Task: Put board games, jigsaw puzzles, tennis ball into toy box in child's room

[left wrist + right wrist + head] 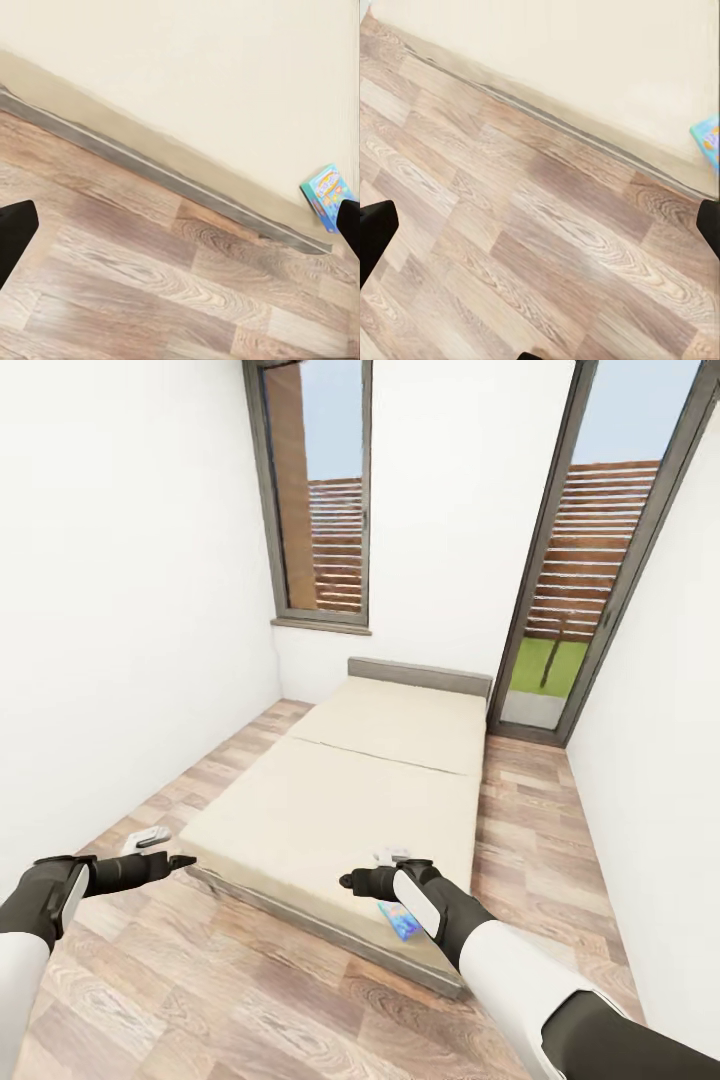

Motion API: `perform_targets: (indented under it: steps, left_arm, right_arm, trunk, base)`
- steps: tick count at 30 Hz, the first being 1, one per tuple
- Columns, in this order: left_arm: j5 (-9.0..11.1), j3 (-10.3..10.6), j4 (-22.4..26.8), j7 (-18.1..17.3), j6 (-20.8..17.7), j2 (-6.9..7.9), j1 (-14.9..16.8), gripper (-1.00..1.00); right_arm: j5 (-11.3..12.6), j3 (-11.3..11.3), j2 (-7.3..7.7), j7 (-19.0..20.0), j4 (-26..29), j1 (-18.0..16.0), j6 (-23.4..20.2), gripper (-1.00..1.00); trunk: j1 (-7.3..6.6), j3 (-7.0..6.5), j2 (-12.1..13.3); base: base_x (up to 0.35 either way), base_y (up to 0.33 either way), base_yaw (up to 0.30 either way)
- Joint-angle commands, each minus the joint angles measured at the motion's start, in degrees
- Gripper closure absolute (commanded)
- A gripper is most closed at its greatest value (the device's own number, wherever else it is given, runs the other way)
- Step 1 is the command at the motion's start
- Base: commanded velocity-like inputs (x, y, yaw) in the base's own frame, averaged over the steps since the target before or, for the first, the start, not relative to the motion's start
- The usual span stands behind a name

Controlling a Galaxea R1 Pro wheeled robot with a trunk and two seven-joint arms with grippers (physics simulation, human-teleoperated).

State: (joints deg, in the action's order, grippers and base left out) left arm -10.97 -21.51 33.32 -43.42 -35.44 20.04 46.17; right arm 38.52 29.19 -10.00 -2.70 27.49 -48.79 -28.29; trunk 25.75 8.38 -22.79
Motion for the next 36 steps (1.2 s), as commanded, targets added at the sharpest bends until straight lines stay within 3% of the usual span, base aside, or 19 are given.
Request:
perform_targets:
  steps: [1,36]
  left_arm:
    - [-0.6,-0.4,0.1,-0.5,-0.3,-0.05,0.1,-1.0]
    - [-0.6,-0.4,0.1,-0.5,-0.3,-0.01,0.1,-1.0]
  right_arm:
    - [0.3,0.2,0.0,-0.3,0.0,-0.1,-0.1,-1.0]
    - [0.2,0.2,0.0,-0.3,0.0,-0.1,-0.1,-1.0]
  trunk:
    - [0.04,0.13,-0.1]
    - [0.04,0.13,-0.1]
  base:
    - [0.0,0.005,-0.264]
    - [0.0,0.127,-0.264]
